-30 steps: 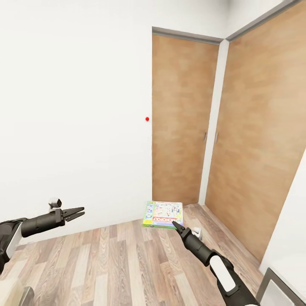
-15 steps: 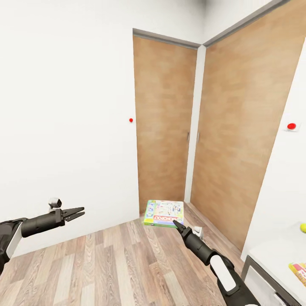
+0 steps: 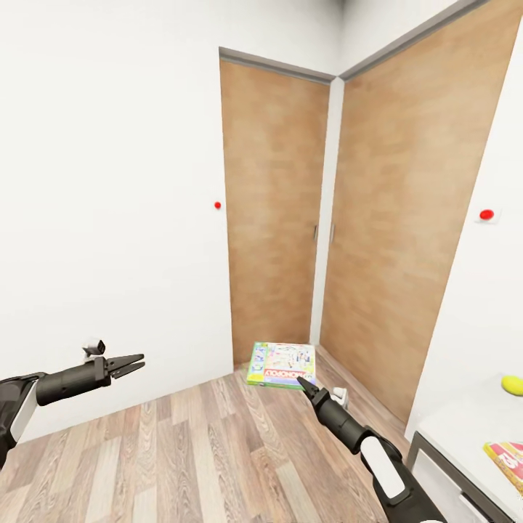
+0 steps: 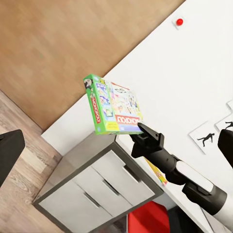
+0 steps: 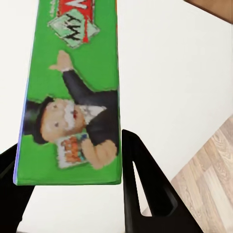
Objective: Put all the toys in the child's room - the three board games (two on the bed and one on the table), the two jigsaw puzzles on the table, and the tennis ball on the table - inside the toy box on the table in the child's room.
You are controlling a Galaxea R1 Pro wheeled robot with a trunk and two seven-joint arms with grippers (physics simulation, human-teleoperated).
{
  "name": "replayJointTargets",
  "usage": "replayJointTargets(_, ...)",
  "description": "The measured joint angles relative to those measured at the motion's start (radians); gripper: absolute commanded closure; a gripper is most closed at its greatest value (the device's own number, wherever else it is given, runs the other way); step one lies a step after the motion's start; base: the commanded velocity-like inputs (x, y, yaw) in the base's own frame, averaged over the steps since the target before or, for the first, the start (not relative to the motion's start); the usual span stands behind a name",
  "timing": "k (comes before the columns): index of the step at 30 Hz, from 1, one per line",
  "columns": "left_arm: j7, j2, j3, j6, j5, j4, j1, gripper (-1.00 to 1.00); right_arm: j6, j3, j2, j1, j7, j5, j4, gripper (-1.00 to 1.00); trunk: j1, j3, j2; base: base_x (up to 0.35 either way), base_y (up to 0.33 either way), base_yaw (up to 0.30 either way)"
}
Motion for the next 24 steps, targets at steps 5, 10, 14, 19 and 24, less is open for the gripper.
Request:
replayJointTargets(5, 0.001, 0.000, 0.000, 0.000, 0.000, 0.000, 0.000, -1.00, 0.000, 0.000, -0.001, 0.000, 0.000, -0.001, 0.001, 1.00, 0.000, -0.005, 0.000, 0.000, 0.043, -0.086)
replayJointTargets(10, 0.001, 0.000, 0.000, 0.000, 0.000, 0.000, 0.000, -1.00, 0.000, -0.001, -0.001, 0.000, 0.000, 0.000, 0.001, 1.00, 0.000, -0.012, 0.000, 0.000, 0.045, -0.108)
replayJointTargets(14, 0.001, 0.000, 0.000, 0.000, 0.000, 0.000, 0.000, -1.00, 0.000, -0.001, 0.001, 0.000, 0.000, 0.001, 0.001, 1.00, 0.000, -0.017, 0.000, 0.000, 0.007, -0.127)
replayJointTargets(19, 0.001, 0.000, 0.000, 0.000, 0.000, 0.000, 0.000, -1.00, 0.000, -0.001, 0.000, 0.000, 0.000, 0.001, 0.001, 1.00, 0.000, -0.023, 0.000, 0.000, 0.048, -0.134)
replayJointTargets(24, 0.001, 0.000, 0.000, 0.000, -0.001, 0.000, 0.000, -1.00, 0.000, -0.001, 0.000, 0.000, 0.000, 0.001, 0.001, 1.00, 0.000, -0.030, 0.000, 0.000, 0.139, -0.141)
